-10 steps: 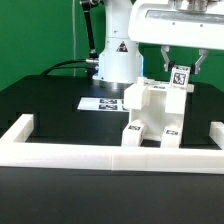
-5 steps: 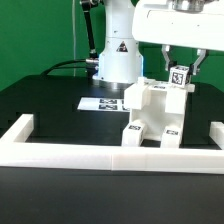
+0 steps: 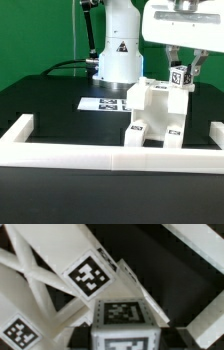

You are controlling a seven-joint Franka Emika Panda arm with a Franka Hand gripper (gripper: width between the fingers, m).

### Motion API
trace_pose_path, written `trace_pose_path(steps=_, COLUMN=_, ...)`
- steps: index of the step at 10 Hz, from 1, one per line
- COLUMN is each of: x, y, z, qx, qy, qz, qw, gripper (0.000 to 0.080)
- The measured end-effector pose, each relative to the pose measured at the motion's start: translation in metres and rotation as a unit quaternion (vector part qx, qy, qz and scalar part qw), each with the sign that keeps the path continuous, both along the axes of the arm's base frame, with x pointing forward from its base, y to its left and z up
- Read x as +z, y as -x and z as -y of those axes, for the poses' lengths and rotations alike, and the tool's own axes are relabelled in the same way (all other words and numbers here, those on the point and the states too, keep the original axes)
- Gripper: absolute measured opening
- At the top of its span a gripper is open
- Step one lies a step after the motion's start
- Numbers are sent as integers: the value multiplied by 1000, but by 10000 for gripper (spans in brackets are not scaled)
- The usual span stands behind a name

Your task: Assemble chair

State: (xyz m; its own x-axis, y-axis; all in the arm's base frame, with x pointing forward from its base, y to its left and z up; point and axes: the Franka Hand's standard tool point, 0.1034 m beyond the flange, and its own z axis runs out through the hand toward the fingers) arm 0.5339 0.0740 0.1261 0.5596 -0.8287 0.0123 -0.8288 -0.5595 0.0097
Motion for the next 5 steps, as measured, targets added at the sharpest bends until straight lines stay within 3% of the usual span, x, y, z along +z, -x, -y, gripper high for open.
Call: trace_pose_path(steps=5, x=0, y=1, z=-4, qx=-147, qy=-6, qz=1, qw=989, gripper=287)
